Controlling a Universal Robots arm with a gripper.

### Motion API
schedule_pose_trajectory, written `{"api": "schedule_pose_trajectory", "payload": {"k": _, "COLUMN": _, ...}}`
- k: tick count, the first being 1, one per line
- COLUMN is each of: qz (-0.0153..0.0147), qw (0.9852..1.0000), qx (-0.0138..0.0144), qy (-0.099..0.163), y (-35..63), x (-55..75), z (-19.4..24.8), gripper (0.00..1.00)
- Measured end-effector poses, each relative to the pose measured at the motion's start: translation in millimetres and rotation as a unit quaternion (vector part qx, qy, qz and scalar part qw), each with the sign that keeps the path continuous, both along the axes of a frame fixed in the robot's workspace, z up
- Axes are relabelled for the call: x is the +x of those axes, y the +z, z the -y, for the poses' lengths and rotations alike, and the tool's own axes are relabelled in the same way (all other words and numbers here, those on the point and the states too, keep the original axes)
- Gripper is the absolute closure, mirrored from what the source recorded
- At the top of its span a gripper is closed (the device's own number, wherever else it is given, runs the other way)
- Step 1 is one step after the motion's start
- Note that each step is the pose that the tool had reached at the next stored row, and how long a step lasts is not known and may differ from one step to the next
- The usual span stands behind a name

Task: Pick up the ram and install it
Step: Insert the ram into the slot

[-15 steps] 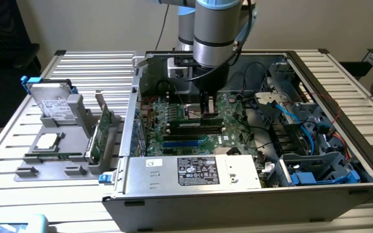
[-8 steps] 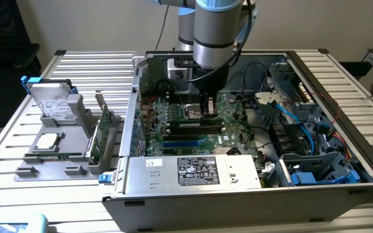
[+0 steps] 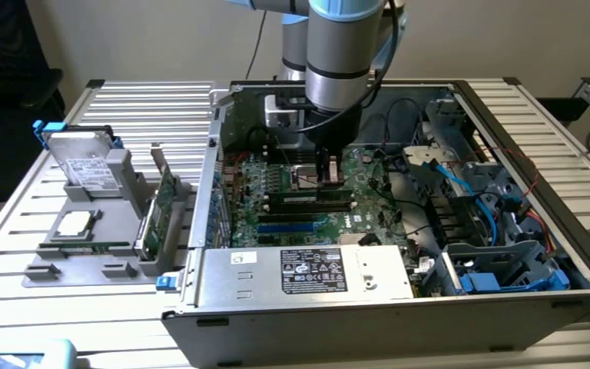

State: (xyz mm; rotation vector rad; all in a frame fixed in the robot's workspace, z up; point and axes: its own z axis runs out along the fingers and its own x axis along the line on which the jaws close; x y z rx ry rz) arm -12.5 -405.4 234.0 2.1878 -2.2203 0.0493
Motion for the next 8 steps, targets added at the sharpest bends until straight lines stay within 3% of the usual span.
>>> {"api": "schedule_pose_trajectory", "payload": {"k": 8, "qz": -0.0001, "qw": 1.0, "qx": 0.0002, "qy": 0.0, "y": -0.6, "x": 0.0, "z": 1.0, "gripper": 0.87}}
